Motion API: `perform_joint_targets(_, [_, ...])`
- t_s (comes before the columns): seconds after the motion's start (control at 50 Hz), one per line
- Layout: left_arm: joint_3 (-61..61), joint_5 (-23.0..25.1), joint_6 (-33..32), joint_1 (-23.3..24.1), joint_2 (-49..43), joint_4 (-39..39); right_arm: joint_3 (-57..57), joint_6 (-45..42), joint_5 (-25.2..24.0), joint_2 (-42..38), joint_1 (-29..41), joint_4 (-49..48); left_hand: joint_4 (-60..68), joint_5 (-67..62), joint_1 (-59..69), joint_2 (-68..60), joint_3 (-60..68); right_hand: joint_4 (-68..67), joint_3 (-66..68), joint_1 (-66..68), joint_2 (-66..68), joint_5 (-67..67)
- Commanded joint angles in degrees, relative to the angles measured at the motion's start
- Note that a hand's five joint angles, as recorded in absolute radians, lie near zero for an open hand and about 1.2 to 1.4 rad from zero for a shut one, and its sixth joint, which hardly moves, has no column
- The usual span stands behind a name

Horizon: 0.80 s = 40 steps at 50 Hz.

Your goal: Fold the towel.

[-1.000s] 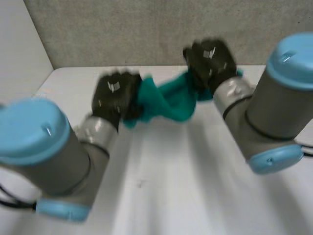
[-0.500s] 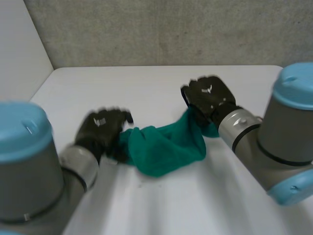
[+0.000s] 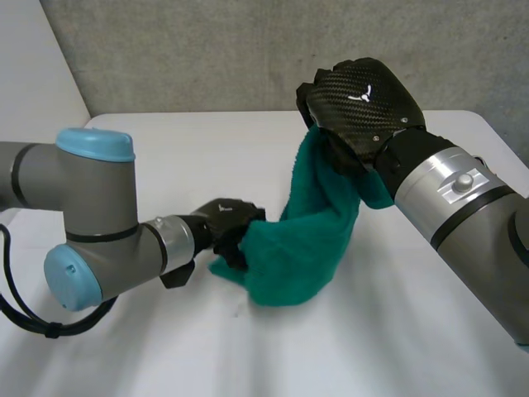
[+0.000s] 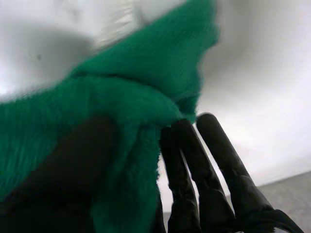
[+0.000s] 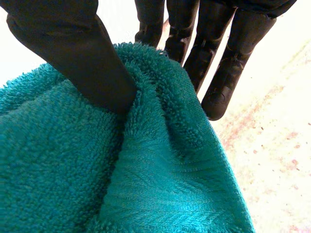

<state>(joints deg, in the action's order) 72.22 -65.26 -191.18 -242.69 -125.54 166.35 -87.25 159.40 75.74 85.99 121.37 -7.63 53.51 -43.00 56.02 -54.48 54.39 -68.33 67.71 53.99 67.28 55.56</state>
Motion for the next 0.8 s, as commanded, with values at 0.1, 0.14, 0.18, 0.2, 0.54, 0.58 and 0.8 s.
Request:
perform_joint_targets(0.1, [-7.26, -14.45, 7.56, 0.03, 2.66, 12.40, 9.10, -4.27, 2.13, -11.89, -2.01, 0.25, 26.49, -27.00, 23.98, -25.52, 25.61, -11.67, 12.29, 26.01, 12.73, 14.44])
perform_joint_targets(0.14, [-8.23, -16.03, 10.29, -0.06, 4.33, 16.00, 13.92, -4.18, 4.40, -14.43, -2.01, -0.02, 26.49, -27.00, 23.98, -25.52, 25.61, -11.67, 12.29, 26.01, 12.73, 14.44])
perform_joint_targets(0.18, [-8.68, -19.28, 13.19, -0.15, 6.96, 21.89, 17.89, -4.18, 7.04, -16.19, -2.01, -0.11, 26.49, -27.00, 23.98, -25.52, 25.61, -11.67, 12.29, 26.01, 12.73, 14.44])
perform_joint_targets(0.2, [-8.59, -20.60, 13.63, -0.06, 7.84, 23.91, 19.73, -4.18, 8.71, -16.99, -1.93, -0.28, 26.49, -27.00, 23.98, -25.52, 25.61, -11.67, 12.29, 26.01, 12.73, 14.44])
perform_joint_targets(0.54, [24.24, -28.78, 10.65, 2.22, 24.72, 33.60, 22.58, -4.09, 13.39, -19.89, -1.22, -4.26, 26.49, -27.00, 23.98, -25.52, 25.61, -11.67, 12.29, 26.01, 12.73, 14.44])
perform_joint_targets(0.58, [29.36, -28.78, 10.65, 4.41, 24.38, 32.20, 21.16, -4.09, 12.95, -19.98, -1.22, -2.84, 26.49, -27.00, 23.98, -25.52, 25.61, -11.67, 12.29, 26.01, 12.73, 14.44])
perform_joint_targets(0.8, [32.64, -28.87, 11.44, 11.45, 22.44, 19.63, 17.73, -4.62, 9.61, -19.02, -0.96, -0.37, -22.59, 22.08, -25.10, 23.56, -23.47, -11.67, 12.29, 26.01, 12.73, 14.44])
